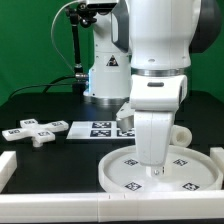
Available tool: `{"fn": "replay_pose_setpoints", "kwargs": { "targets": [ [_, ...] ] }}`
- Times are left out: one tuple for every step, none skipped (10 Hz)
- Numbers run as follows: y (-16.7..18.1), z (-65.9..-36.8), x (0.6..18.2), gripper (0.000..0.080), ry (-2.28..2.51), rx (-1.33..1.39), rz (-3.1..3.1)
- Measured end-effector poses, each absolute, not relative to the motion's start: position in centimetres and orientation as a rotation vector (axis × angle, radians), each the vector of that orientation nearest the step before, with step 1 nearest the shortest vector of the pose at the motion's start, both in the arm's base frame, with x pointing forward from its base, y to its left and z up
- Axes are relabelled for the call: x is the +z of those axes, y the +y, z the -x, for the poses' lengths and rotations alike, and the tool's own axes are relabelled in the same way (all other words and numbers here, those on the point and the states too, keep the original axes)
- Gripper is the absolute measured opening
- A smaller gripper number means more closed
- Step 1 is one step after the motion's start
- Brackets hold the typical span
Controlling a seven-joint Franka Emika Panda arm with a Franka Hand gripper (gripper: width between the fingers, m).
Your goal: Assemble round table
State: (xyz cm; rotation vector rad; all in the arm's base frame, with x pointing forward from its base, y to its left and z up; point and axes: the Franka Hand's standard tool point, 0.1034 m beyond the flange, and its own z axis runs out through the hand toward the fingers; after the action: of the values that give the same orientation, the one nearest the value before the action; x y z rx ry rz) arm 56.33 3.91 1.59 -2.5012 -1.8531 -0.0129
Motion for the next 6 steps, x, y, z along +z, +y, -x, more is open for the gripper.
{"fn": "replay_pose_setpoints", "kwargs": {
  "targets": [
    [3.9,-56.3,1.6,0.0597,-1.853,-0.013,2.501],
    [3.9,-56.3,1.6,0.0597,-1.852,-0.013,2.502],
    [3.8,-56.3,1.6,0.0640,-1.851,-0.013,2.503],
    [3.5,-56.2,2.0,0.0647,-1.849,-0.015,2.508],
    [3.5,-55.8,2.8,0.0647,-1.809,-0.031,2.547],
    [3.6,-55.2,3.5,0.0647,-1.755,-0.057,2.598]
  ]
}}
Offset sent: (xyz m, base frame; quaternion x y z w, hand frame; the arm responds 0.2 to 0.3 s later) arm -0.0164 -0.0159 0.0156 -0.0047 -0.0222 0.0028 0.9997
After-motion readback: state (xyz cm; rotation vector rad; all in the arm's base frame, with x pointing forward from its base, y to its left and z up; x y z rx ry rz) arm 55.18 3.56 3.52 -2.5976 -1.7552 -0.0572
